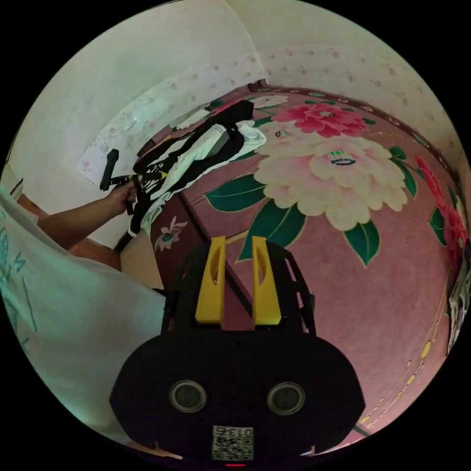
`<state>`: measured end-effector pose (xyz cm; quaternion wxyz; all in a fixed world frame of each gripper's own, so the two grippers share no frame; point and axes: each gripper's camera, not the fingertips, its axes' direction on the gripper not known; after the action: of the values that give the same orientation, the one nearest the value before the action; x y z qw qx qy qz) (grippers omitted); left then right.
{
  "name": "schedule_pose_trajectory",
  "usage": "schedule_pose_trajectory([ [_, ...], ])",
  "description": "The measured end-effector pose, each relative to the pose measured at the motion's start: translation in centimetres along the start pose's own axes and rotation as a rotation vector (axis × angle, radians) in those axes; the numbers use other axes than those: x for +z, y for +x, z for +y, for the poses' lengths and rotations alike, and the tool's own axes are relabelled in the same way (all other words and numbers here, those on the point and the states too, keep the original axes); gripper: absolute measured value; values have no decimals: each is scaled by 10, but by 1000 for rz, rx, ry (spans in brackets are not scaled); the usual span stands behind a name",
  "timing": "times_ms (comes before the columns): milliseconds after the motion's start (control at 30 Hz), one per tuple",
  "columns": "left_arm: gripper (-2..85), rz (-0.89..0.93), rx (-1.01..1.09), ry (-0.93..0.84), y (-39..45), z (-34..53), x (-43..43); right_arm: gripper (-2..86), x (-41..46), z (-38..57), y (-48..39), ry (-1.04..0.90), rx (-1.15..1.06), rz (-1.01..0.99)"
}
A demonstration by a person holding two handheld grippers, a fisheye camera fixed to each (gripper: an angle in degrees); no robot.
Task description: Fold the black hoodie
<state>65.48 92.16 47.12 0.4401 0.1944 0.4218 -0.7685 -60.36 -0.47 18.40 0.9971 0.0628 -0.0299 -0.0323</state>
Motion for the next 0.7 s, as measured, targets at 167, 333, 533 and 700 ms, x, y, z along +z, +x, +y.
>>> schedule_pose_trajectory([
  [167, 177, 67, -47, -49, -72, -76, 44, 75, 79, -109, -52, -87, -20, -169],
  [333, 104, 190, -51, -189, -108, -116, 92, 76, 113, -207, -96, -54, -112, -177],
  [533, 11, 685, 144, -16, -114, -109, 58, 115, 148, -277, -97, -107, -117, -177],
  [700, 6, 624, 610, -141, -32, -67, 35, 179, 176, -328, -76, -91, 8, -259],
])
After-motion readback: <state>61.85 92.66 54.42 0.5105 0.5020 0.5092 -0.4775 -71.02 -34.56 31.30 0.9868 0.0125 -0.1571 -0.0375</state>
